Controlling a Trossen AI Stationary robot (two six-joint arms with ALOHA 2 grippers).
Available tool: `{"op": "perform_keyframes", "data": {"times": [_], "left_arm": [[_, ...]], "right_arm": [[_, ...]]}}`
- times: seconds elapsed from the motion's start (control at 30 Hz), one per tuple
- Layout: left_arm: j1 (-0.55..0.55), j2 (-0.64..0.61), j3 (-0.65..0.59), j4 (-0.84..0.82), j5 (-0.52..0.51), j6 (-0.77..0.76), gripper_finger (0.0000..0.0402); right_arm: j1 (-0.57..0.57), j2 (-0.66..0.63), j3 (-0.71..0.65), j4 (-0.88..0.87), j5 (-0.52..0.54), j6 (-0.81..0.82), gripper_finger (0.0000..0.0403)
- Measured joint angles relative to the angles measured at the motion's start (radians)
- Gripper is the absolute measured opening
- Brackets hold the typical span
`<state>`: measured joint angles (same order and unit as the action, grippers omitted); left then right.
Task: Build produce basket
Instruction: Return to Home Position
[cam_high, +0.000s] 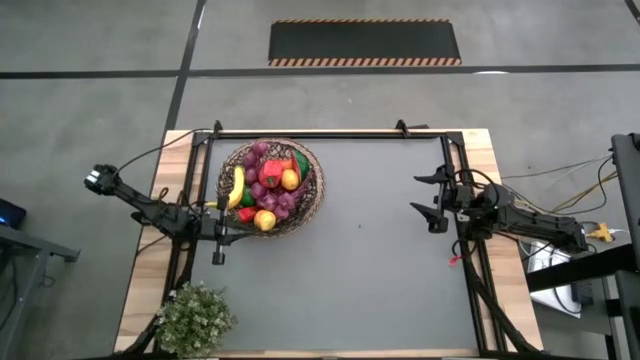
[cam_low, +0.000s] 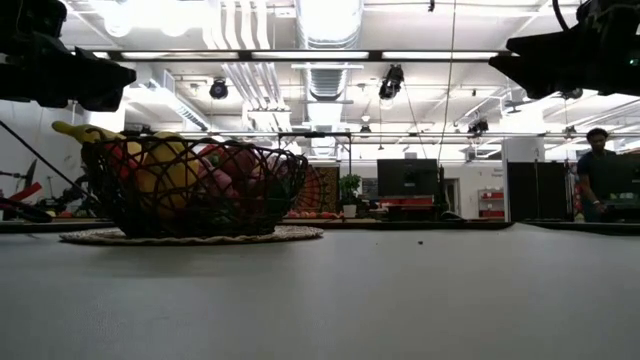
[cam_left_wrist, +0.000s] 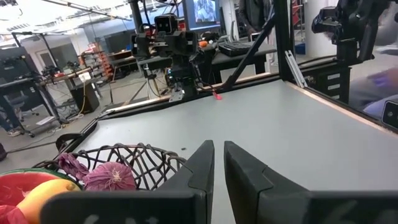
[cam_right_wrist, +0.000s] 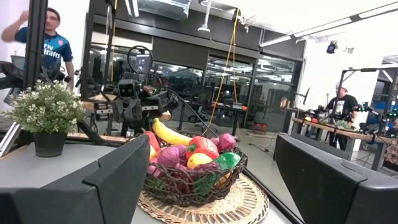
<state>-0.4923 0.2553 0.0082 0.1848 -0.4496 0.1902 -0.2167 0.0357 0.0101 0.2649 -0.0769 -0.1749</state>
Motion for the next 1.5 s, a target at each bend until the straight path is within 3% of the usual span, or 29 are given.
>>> {"op": "perform_keyframes", "data": {"times": [1.5], "left_arm": [[0.000, 0.031, 0.000, 0.000, 0.000, 0.000, 0.0017]], "right_arm": [[0.000, 0.000, 0.000, 0.000, 0.000, 0.000, 0.0327]]}}
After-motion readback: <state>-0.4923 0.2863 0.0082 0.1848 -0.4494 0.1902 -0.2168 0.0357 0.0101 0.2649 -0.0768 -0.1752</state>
